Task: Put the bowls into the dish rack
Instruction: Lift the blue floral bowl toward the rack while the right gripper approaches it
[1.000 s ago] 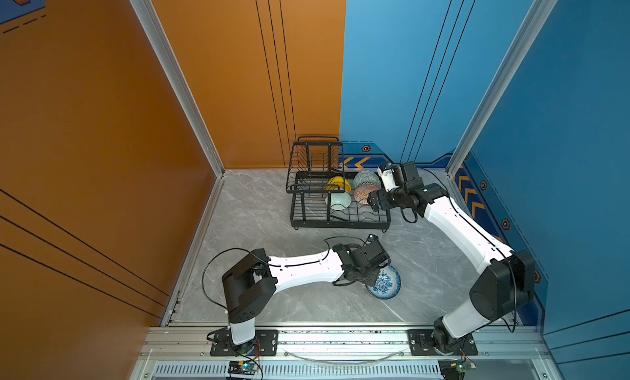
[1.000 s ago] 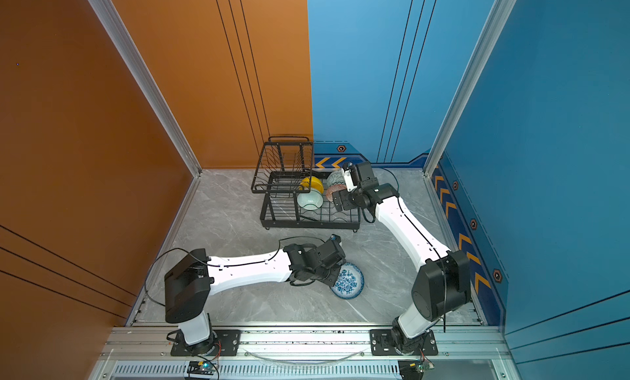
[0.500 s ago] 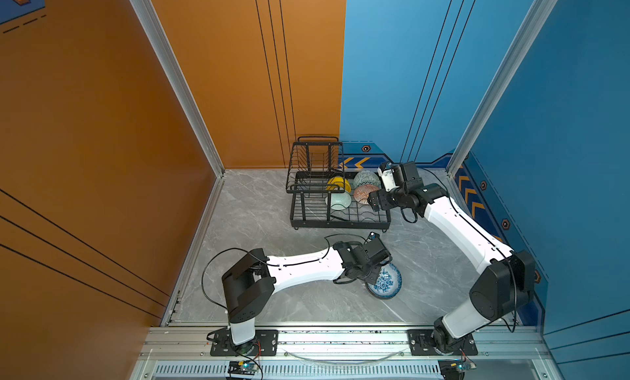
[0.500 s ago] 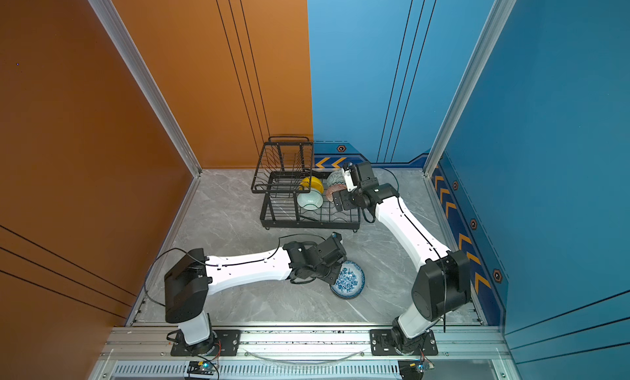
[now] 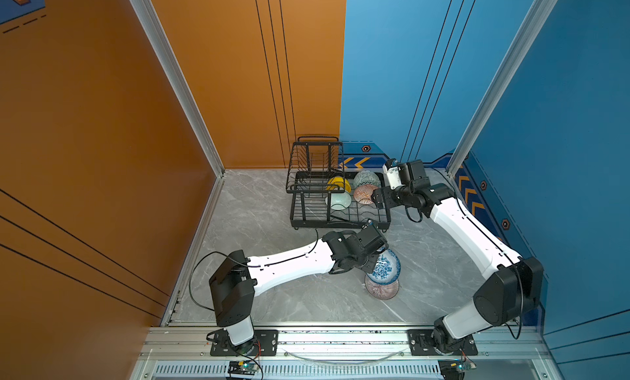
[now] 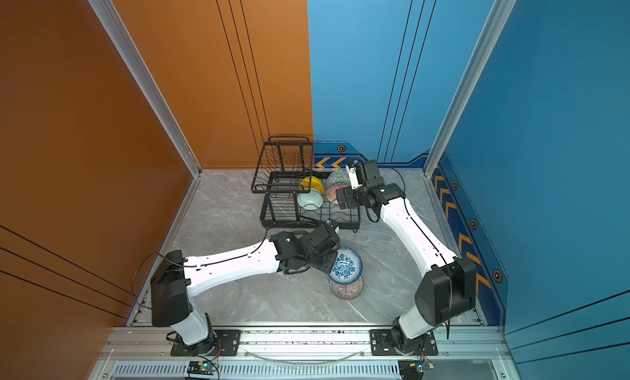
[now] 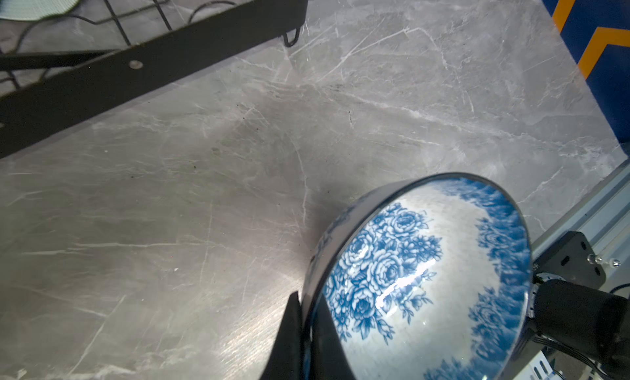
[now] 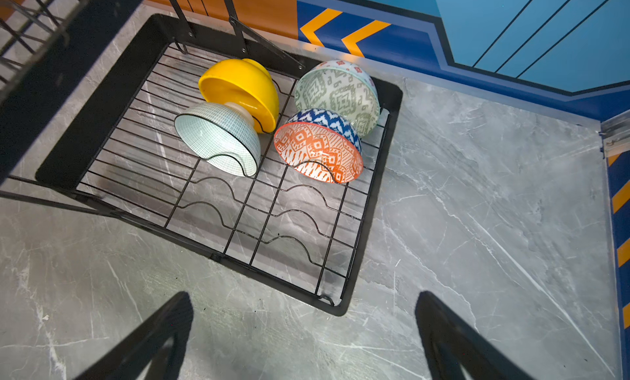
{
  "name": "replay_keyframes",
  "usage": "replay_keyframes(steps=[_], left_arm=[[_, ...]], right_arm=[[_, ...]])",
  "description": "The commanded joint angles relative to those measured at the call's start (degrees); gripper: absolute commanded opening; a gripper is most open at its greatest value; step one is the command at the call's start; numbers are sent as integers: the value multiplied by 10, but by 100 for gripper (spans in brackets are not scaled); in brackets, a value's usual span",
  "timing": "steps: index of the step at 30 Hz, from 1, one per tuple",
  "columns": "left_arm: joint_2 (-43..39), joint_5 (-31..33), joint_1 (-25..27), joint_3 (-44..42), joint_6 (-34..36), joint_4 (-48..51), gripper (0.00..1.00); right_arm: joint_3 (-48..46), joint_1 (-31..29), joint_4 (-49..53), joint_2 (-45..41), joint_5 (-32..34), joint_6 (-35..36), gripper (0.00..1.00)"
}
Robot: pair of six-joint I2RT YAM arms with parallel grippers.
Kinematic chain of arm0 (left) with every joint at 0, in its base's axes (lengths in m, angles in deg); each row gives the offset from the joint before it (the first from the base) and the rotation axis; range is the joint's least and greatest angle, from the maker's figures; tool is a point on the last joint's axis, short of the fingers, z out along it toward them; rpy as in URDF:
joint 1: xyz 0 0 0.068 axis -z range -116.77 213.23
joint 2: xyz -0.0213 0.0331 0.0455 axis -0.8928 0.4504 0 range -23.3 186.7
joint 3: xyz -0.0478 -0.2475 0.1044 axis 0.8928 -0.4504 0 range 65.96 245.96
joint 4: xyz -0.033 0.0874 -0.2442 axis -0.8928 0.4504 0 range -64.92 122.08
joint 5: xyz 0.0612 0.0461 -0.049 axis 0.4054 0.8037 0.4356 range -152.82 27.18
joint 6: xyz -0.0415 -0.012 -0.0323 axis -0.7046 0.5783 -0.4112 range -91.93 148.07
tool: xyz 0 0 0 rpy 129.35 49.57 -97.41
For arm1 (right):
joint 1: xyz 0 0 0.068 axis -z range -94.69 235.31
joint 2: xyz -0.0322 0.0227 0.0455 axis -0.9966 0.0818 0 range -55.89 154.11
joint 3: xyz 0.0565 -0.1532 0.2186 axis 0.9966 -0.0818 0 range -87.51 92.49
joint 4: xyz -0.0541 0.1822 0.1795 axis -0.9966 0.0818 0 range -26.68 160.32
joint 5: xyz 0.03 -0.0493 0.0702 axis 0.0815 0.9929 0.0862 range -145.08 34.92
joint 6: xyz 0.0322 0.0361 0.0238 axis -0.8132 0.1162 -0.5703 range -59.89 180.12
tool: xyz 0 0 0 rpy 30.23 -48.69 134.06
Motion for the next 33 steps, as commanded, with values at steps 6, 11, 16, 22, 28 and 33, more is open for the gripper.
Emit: replay_keyframes(steps=[6, 11, 16, 22, 28, 33], left_arm=[[-97, 75, -35, -6, 38, 20, 0], [-145, 119, -66, -42, 40, 19, 0], [-189, 157, -99, -75, 43, -1, 0], [-224, 181, -116, -92, 56, -26, 0], [-233, 179, -121, -101, 64, -47, 0], [-233, 176, -126, -108, 60, -66, 0]], right_arm=[[16, 35, 21, -56, -103, -46, 100], [12, 44, 21, -89, -177, -84, 100], [-5, 24, 23, -114, -233, -115, 100], [-34, -19, 36, -142, -259, -125, 100], [-67, -80, 47, -147, -234, -127, 100], [-78, -115, 39, -129, -221, -132, 97]])
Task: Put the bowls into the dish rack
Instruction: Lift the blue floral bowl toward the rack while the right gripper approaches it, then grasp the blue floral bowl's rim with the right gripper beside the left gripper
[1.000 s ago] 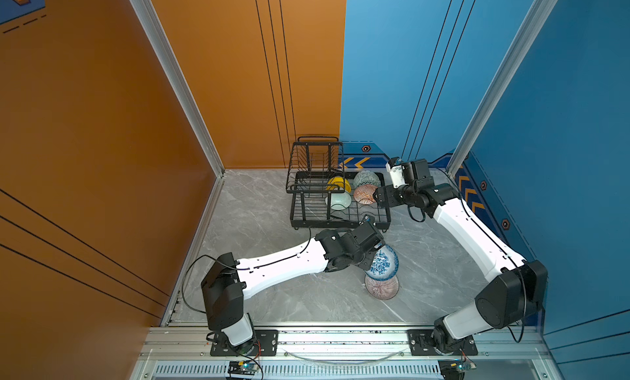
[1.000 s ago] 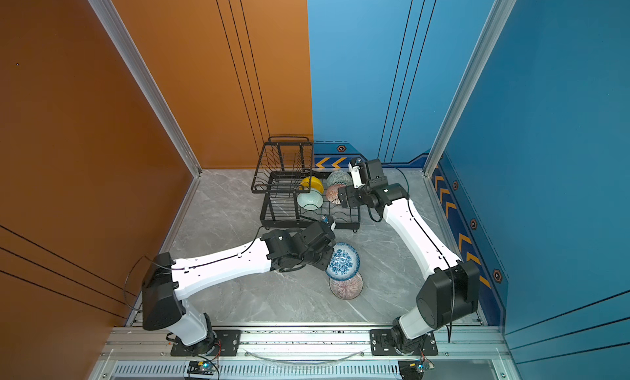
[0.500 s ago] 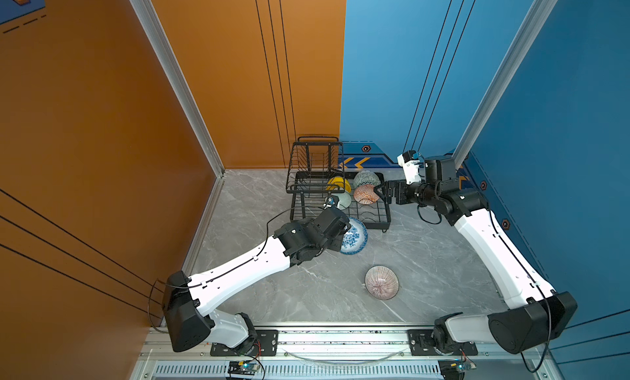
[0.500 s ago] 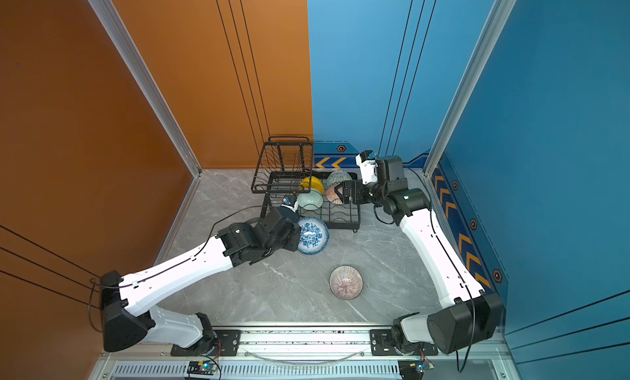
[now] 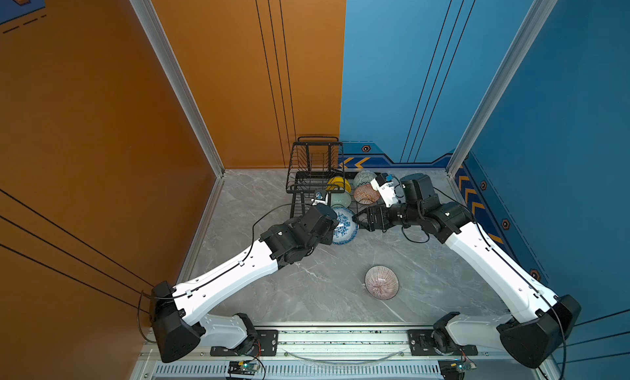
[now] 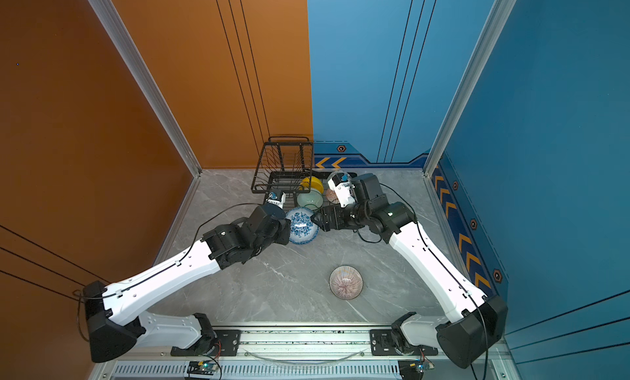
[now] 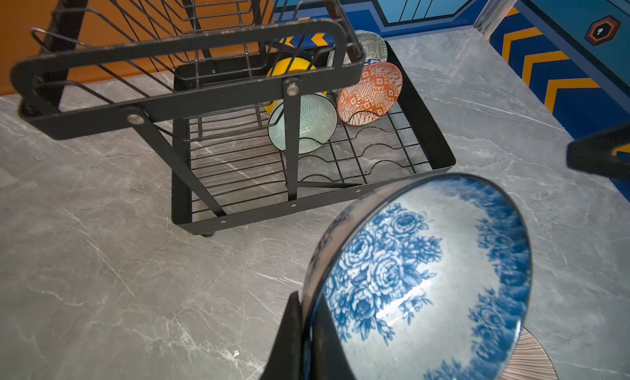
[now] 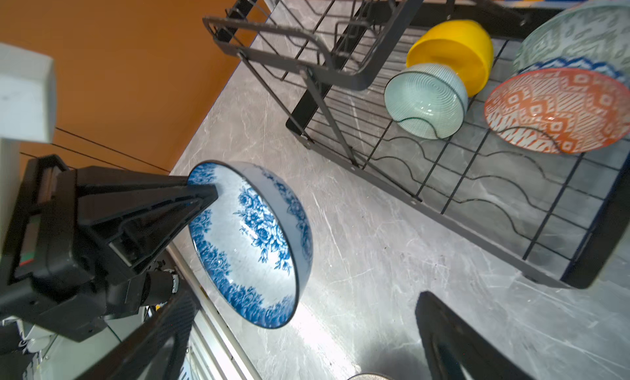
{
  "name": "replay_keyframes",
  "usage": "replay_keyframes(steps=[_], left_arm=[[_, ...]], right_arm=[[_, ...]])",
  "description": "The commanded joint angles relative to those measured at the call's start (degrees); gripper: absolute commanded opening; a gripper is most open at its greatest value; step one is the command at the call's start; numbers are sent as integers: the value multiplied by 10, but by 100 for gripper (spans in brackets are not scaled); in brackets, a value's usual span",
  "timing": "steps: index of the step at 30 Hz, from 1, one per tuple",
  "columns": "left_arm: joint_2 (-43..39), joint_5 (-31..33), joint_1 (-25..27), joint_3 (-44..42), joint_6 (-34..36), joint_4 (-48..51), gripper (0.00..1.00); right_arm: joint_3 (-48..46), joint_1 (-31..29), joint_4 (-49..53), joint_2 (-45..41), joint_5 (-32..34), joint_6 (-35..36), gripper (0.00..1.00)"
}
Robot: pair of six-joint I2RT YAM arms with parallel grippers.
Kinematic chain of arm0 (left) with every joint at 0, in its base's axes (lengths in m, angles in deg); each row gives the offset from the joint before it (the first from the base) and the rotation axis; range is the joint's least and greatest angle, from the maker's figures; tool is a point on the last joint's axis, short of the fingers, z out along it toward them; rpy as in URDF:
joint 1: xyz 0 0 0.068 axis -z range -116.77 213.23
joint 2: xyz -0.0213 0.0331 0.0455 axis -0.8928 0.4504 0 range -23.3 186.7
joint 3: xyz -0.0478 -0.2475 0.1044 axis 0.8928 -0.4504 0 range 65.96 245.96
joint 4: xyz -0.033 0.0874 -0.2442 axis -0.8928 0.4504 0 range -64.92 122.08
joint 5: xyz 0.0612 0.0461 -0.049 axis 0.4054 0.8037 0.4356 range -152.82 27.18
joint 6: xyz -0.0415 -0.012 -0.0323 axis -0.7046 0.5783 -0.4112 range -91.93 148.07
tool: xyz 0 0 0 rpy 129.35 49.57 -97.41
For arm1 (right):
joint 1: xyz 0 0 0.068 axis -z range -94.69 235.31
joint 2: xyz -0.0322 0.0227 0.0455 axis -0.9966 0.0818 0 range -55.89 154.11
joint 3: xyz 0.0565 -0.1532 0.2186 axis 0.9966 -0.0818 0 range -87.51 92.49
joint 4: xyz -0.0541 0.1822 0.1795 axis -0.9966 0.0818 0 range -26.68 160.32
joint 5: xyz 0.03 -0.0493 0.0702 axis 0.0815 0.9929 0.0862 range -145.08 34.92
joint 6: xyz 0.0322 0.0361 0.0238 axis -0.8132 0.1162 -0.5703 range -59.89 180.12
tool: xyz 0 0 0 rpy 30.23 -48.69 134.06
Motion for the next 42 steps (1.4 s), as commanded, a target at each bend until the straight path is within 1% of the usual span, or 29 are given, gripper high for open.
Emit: replay_keyframes(steps=[1, 6, 14, 26, 35, 40, 42], left_arm=[[-16, 10, -7, -6, 3, -49, 0], [-13, 1, -7, -11, 2, -72, 0], [-11, -9, -4, -13, 1, -81, 0], [-3, -24, -1, -16, 2, -94, 0], [-4, -29, 8, -19, -2, -96, 0], [-3, -30, 17, -23, -6, -99, 0], [-3, -31, 20, -25, -8, -98, 0]], right_arm=[[-9, -18, 4, 11, 19, -10, 97], [-26, -30, -34, 29, 31, -28, 87], [-24, -34, -59, 59, 49, -37, 63], [-12, -41, -72, 92, 52, -48, 43], [-9, -47, -72, 88, 69, -50, 19], [-13, -49, -72, 80, 79, -50, 2], [-15, -49, -72, 76, 82, -50, 0]])
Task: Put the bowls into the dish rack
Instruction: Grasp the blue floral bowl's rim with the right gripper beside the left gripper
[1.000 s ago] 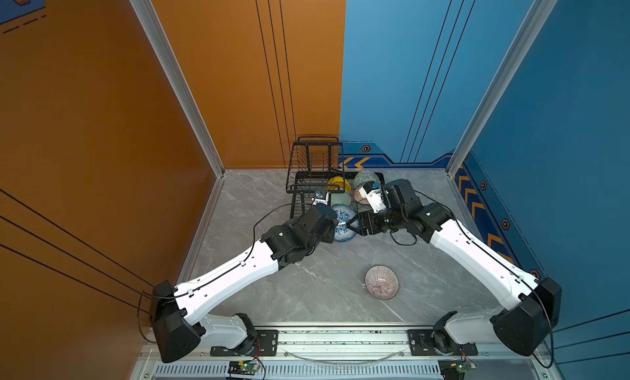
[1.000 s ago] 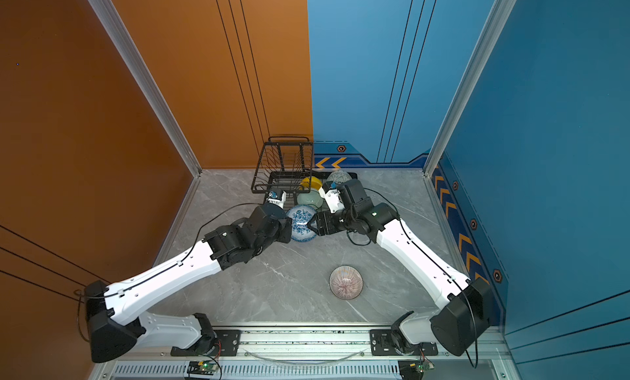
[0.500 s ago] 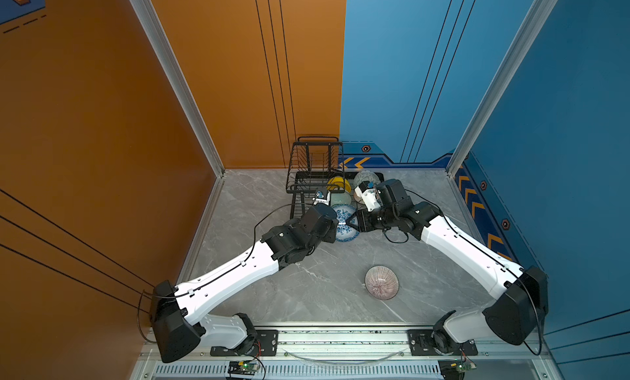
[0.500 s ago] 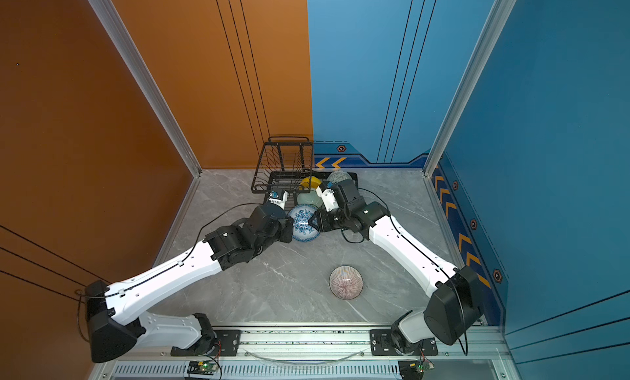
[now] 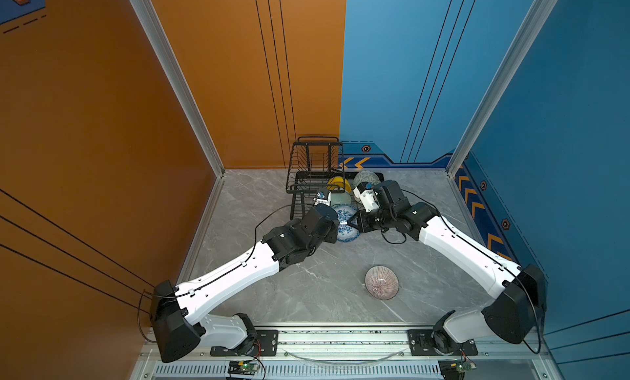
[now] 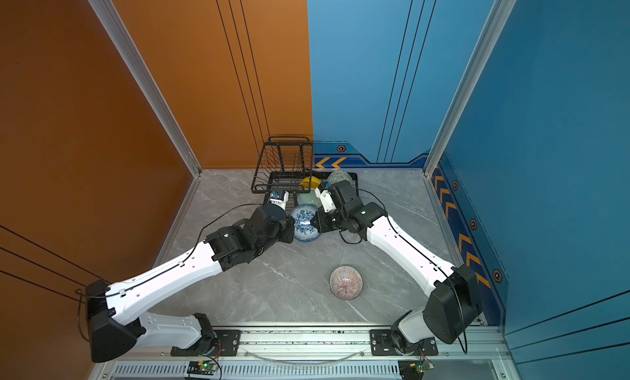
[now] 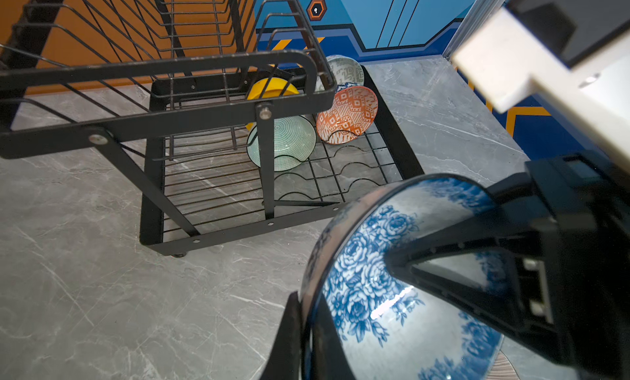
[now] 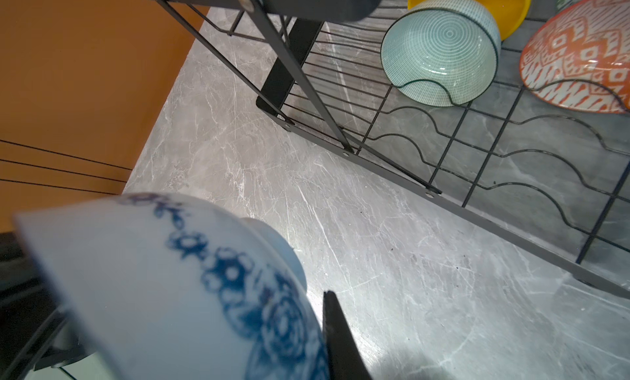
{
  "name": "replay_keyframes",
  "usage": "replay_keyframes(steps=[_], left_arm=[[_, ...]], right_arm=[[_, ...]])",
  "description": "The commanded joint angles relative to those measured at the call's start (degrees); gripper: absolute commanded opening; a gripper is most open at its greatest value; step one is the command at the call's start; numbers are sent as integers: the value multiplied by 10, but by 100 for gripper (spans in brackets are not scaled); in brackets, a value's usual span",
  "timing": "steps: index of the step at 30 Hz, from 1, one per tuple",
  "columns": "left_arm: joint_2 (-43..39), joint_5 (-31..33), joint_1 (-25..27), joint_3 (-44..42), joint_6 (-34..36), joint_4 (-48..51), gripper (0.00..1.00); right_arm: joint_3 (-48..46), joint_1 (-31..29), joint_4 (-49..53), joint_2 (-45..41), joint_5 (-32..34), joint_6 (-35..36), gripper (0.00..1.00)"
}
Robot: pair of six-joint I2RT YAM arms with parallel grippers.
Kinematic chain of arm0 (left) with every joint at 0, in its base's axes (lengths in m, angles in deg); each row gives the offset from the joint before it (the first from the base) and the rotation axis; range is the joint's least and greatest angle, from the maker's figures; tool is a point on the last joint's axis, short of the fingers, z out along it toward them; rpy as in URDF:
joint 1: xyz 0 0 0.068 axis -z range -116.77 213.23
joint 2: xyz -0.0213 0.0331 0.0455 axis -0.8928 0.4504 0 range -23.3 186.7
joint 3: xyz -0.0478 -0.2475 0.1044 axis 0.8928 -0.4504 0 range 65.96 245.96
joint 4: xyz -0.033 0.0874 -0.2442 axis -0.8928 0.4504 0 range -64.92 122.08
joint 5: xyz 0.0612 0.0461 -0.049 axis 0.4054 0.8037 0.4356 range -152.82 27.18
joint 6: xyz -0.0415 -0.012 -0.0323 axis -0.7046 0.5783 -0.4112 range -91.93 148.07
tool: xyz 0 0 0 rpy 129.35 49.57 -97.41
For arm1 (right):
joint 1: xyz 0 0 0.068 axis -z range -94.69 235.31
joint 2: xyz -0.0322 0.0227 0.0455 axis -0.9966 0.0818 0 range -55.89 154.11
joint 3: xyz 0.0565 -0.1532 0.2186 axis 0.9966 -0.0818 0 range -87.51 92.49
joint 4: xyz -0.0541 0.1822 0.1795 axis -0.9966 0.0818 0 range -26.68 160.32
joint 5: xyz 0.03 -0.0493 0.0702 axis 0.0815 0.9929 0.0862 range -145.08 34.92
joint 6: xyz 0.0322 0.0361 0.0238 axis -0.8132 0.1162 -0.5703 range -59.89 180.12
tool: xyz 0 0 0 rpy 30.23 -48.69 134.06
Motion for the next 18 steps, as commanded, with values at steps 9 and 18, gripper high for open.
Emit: replay_keyframes(steps=[9, 18], left_arm=[[-12, -24, 13, -18, -8, -24, 0], [-25, -50, 5, -27, 0, -14, 45]], right_arm=[[-2, -3, -6, -34, 25, 18, 0], [-5, 6, 2, -39, 39, 41, 0]])
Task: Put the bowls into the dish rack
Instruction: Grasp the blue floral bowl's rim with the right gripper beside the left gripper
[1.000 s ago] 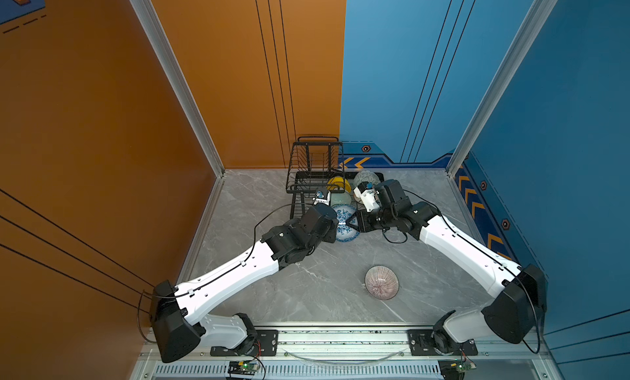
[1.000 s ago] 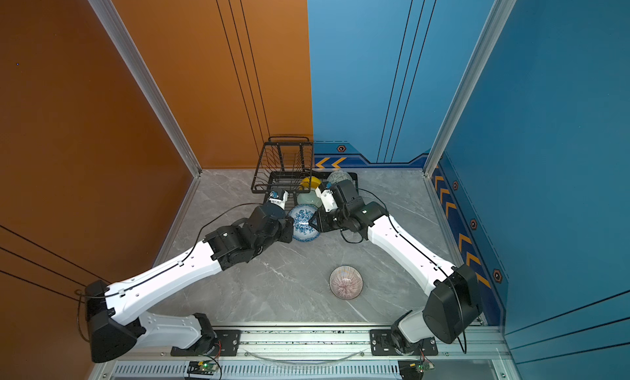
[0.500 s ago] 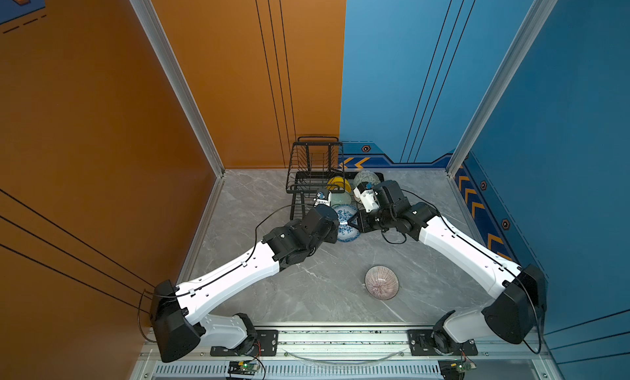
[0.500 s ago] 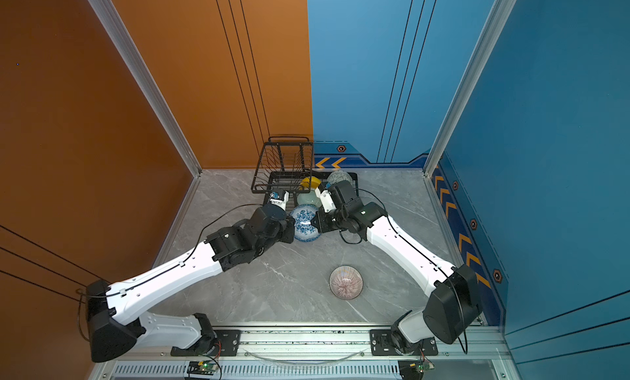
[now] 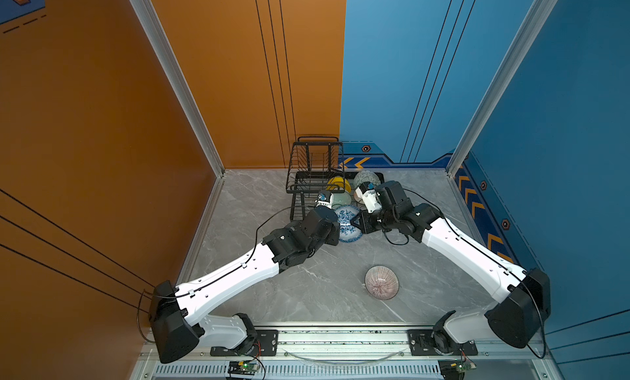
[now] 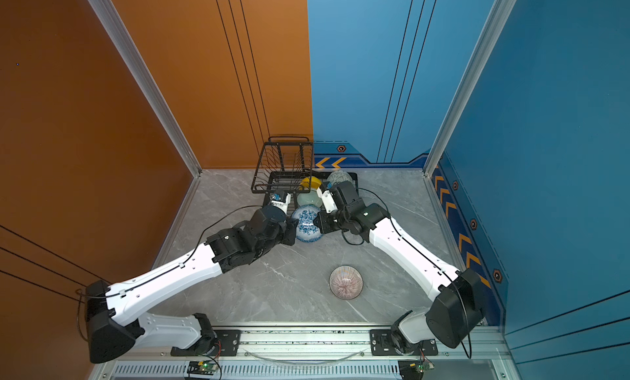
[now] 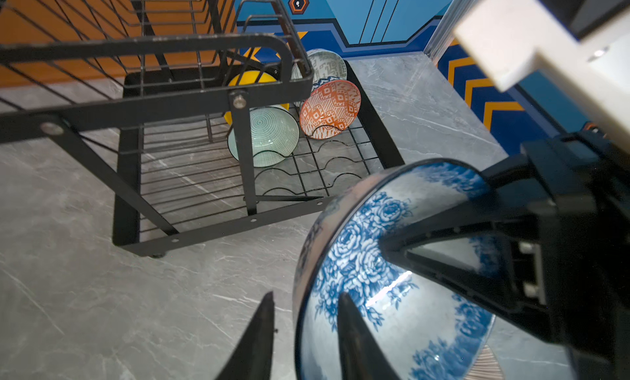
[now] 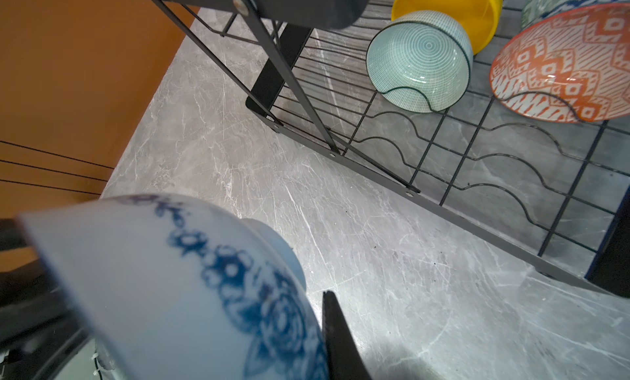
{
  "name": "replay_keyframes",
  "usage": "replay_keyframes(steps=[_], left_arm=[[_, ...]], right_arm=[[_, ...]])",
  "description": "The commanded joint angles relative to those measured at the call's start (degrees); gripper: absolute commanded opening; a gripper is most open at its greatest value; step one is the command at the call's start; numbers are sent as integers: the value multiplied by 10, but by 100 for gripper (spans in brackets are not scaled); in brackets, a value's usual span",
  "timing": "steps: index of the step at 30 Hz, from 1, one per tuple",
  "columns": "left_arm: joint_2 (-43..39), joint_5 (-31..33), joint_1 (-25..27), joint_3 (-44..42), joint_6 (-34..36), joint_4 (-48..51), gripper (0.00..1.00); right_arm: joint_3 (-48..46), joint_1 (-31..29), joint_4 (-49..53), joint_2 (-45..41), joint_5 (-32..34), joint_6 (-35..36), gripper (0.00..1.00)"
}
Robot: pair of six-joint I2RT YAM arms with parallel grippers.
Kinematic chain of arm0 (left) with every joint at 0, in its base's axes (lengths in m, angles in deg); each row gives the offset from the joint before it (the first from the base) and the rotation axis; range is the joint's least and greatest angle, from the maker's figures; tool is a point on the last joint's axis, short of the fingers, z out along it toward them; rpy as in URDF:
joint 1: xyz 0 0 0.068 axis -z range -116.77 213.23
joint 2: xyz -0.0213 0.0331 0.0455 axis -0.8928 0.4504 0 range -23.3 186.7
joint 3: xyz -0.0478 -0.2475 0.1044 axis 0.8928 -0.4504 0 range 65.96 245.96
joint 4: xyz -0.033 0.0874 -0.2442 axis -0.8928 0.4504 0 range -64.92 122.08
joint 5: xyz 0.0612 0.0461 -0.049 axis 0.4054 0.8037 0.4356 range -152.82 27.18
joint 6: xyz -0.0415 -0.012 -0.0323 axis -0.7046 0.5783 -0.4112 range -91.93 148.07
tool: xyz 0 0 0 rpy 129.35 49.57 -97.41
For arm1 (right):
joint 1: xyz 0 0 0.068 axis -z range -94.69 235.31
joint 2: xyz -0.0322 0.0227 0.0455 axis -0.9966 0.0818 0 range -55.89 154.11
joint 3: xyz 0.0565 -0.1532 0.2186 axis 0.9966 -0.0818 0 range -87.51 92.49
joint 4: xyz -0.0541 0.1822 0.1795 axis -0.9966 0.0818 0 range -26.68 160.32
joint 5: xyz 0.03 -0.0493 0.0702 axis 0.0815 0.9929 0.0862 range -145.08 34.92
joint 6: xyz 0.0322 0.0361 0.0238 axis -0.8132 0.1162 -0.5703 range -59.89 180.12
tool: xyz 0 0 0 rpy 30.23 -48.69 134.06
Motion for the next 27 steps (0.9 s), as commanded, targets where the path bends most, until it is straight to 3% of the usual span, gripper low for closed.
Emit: replay_keyframes(steps=[1, 8, 10, 27], left_arm=[[-18, -20, 0, -11, 5, 5, 51], [-31, -26, -8, -16, 11, 19, 91], [-33, -28, -11, -16, 12, 25, 98], [-38, -47, -29, -16, 23, 69, 98]], right_arm=[[-1, 8, -6, -21, 13, 18, 0], [-7, 15, -6, -18, 19, 30, 0], [-9, 15, -6, -17, 24, 35, 0], [-18, 40, -6, -7, 80, 128, 0]])
